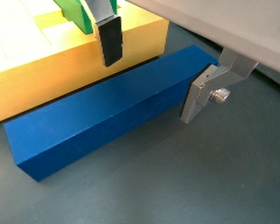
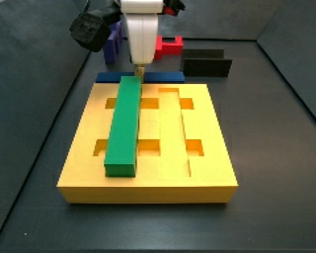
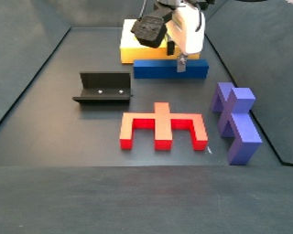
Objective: Pick up the blue object. Move up. Move to above the board. Insert the blue object.
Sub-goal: Pick up the blue object.
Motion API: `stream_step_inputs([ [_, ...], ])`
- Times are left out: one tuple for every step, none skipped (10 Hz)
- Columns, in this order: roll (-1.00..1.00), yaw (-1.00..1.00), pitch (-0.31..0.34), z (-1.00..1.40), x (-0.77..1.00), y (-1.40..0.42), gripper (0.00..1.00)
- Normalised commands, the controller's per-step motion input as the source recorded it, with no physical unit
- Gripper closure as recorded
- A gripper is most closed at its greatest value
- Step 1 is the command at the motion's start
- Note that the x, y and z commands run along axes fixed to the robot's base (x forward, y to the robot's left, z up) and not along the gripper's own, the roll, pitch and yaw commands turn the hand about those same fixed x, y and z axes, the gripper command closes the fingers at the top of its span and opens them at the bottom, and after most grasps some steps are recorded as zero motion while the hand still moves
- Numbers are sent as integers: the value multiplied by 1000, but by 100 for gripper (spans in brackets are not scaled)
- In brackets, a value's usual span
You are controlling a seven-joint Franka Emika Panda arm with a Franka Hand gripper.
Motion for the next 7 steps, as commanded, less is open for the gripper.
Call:
stream_step_inputs([
  [261, -440, 111, -189, 57, 0, 0],
  [186, -400, 89, -240, 6, 0, 0],
  [139, -337, 70, -249, 0, 0, 0],
  [94, -257, 63, -177, 0, 0, 0],
  [39, -183, 60, -146, 31, 0, 0],
  [0, -120, 60, -146, 63, 3, 0],
  [0, -97, 69, -154, 97, 11, 0],
])
